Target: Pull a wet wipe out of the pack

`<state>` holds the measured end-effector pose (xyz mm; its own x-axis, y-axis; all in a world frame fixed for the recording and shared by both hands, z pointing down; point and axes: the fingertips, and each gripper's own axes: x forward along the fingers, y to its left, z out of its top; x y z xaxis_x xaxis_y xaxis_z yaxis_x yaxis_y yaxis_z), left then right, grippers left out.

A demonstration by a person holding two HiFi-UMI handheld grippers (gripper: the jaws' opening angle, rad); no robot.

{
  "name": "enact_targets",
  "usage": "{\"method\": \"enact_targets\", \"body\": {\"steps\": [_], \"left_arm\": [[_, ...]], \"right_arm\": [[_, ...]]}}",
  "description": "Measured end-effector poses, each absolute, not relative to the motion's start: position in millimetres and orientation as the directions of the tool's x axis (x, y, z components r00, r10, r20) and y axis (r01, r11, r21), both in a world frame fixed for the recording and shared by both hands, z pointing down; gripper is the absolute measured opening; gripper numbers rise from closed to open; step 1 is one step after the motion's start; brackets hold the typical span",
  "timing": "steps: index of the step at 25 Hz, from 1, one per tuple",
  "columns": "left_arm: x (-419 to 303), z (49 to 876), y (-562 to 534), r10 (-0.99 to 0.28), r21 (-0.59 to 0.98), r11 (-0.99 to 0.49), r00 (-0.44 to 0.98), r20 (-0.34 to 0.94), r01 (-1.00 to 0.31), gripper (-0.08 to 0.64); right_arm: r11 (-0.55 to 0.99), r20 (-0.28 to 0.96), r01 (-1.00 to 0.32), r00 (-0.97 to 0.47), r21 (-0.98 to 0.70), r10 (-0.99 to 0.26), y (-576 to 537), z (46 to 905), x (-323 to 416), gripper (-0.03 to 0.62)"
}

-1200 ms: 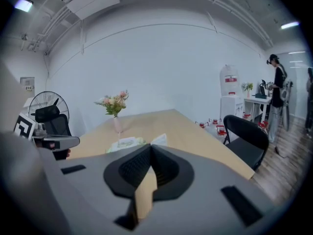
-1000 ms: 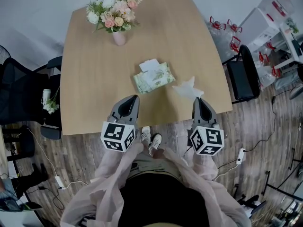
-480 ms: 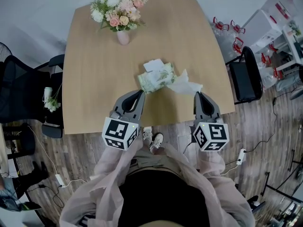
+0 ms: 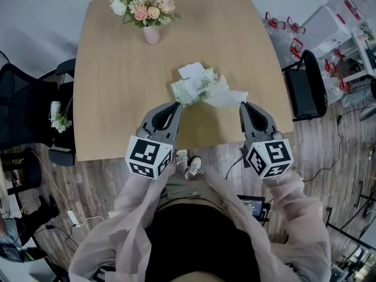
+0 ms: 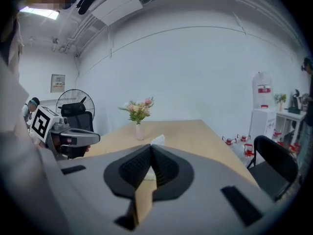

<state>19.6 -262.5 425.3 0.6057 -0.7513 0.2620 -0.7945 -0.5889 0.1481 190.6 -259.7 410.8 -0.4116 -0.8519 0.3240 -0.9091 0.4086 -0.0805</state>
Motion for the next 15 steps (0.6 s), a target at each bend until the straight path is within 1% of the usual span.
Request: {"method": "enact_targets", "body": {"steps": [6, 15], "left_arm": [[16, 423, -259, -0.755, 0.154, -0.586, 0.605, 0.252, -0.796, 0.009], [11, 417, -265, -0.776, 0.166, -0.572, 0.595, 0.210, -0.804, 0.009]], "right_arm": [[0.430, 0.377, -0.898, -0.430, -0.090, -0.820, -264, 413, 188, 0.008], [0.450, 0.362, -0.890, -0.444, -0.072, -0.820, -272, 408, 171, 0.008]]}}
